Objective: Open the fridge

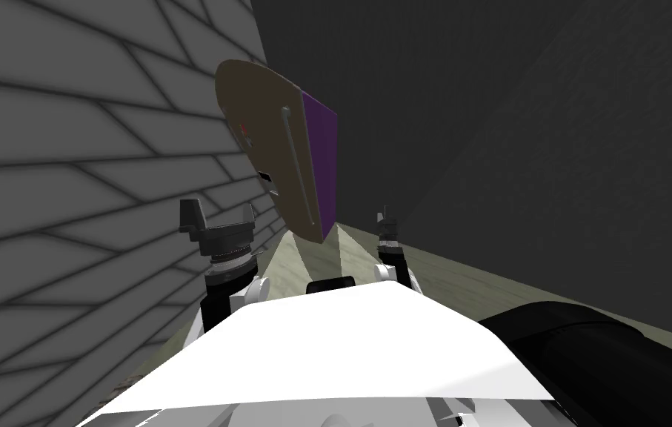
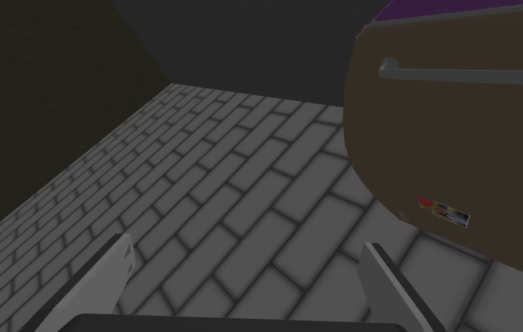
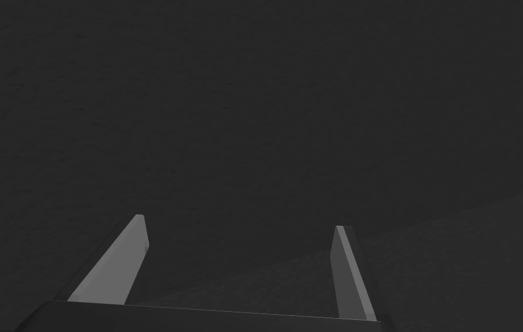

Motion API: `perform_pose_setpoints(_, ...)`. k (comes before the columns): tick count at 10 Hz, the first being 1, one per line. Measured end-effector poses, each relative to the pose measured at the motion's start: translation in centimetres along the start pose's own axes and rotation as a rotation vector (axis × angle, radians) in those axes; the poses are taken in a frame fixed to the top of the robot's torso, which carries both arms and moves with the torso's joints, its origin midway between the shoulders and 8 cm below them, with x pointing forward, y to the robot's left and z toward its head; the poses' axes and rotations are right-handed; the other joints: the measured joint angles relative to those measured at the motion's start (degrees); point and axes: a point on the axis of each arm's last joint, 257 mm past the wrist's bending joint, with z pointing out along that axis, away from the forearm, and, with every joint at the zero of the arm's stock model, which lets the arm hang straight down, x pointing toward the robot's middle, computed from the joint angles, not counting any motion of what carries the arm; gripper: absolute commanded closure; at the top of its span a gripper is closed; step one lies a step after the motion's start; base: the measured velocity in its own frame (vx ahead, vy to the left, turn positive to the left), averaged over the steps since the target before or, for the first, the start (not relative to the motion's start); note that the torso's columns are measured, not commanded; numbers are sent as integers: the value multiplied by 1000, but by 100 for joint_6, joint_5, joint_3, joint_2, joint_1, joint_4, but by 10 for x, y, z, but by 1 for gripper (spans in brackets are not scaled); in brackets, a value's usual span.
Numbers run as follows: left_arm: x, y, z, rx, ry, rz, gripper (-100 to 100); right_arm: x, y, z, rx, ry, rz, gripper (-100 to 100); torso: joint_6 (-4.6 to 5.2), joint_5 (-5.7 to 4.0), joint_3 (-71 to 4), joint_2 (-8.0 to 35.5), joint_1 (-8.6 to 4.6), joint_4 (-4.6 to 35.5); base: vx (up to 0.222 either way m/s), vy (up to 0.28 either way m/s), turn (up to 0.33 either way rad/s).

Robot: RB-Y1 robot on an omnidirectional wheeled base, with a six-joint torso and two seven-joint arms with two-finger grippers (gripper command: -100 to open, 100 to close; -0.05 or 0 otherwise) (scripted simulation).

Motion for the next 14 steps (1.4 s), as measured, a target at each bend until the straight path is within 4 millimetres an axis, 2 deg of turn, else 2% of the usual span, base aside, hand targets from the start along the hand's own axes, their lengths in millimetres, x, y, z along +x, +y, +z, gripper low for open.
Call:
perform_pose_setpoints(2, 0, 0, 0, 0, 0, 0, 0, 0, 0, 0, 0, 0, 0, 0, 0, 0, -1200, 597, 0, 600, 0, 0, 0)
perform_pose_setpoints(9, 0, 0, 0, 0, 0, 0, 0, 0, 0, 0, 0, 0, 0, 0, 0, 0, -7073, 3539, 0, 3537, 0, 0, 0)
perform_pose_setpoints(10, 0, 0, 0, 0, 0, 0, -100, 0, 0, 0, 0, 0, 0, 0, 0, 0, -7919, 3962, 0, 3960, 39, 5, -33)
perform_pose_setpoints(11, 3, 2, 0, -10, 18, 6, -100, 0, 0, 0, 0, 0, 0, 0, 1, 1, -8319, 4145, 3, 4147, 64, 9, -40)
perform_pose_setpoints(14, 9, 13, -1, -69, 80, 37, -100, 0, 0, 0, 1, 0, 0, 0, 0, 1, -8467, 4209, 5, 4221, 114, 24, -59)
